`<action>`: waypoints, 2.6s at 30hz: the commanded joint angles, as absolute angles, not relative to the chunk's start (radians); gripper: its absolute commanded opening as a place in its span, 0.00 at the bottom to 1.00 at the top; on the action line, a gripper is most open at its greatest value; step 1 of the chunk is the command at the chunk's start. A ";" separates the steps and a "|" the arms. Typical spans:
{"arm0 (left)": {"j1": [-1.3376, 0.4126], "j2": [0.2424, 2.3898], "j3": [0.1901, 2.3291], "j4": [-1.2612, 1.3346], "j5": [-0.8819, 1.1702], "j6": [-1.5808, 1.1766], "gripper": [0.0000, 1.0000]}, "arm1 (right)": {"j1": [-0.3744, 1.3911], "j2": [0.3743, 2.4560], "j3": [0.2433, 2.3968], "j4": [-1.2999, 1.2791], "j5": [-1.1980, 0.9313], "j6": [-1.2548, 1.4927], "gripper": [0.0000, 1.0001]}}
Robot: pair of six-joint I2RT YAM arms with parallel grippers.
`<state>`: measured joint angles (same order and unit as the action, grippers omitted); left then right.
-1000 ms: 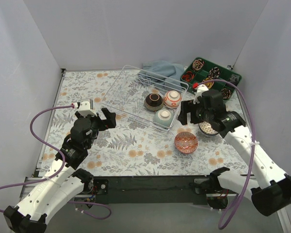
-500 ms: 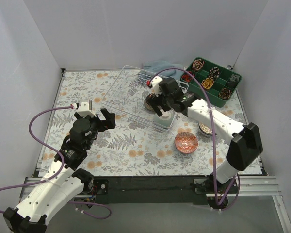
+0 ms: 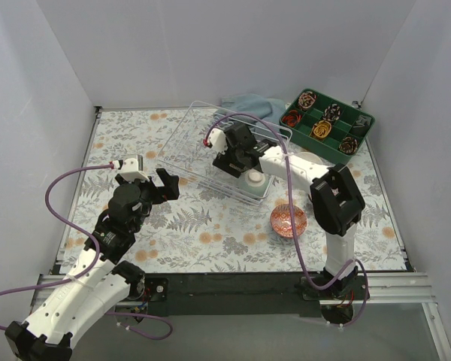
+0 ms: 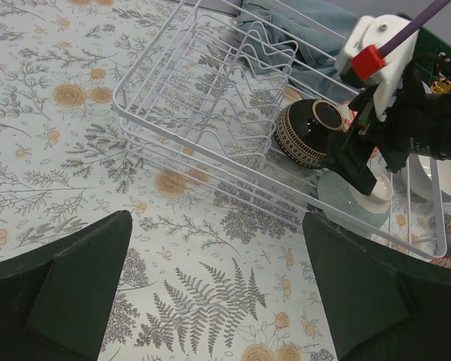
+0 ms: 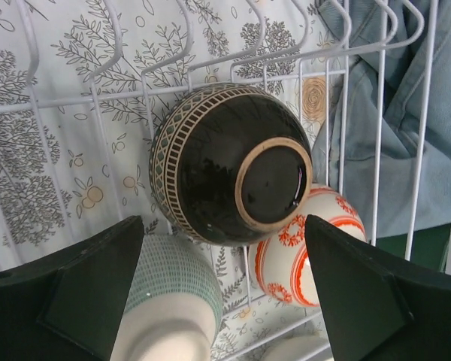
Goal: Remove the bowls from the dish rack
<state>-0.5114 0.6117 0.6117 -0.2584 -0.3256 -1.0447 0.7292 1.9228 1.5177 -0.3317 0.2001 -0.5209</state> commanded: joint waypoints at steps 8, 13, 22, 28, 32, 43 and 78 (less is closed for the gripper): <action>-0.506 0.603 0.598 -0.265 -0.330 -1.043 0.98 | 0.741 2.043 1.577 -0.241 0.210 -0.672 0.96; -0.505 0.601 0.597 -0.265 -0.328 -1.043 0.98 | 0.742 2.083 1.560 -0.235 0.228 -0.693 0.96; -0.505 0.601 0.597 -0.267 -0.325 -1.043 0.98 | 0.747 2.118 1.502 -0.175 0.294 -0.713 0.98; -0.506 0.606 0.597 -0.267 -0.321 -1.042 0.98 | 0.750 2.134 1.445 -0.092 0.374 -0.716 0.99; -0.505 0.606 0.594 -0.267 -0.319 -1.042 0.98 | 0.752 2.134 1.410 -0.031 0.402 -0.729 0.99; -0.506 0.607 0.594 -0.268 -0.318 -1.040 0.98 | 0.781 2.125 1.341 0.078 0.511 -0.793 0.91; -0.505 0.609 0.594 -0.268 -0.318 -1.040 0.98 | 0.765 1.859 1.420 0.025 0.362 -0.491 0.16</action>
<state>-0.5095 0.6117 0.5987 -0.2626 -0.3180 -1.0447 0.7837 1.9469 1.3491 0.0013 0.4187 -0.5968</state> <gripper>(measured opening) 0.982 0.763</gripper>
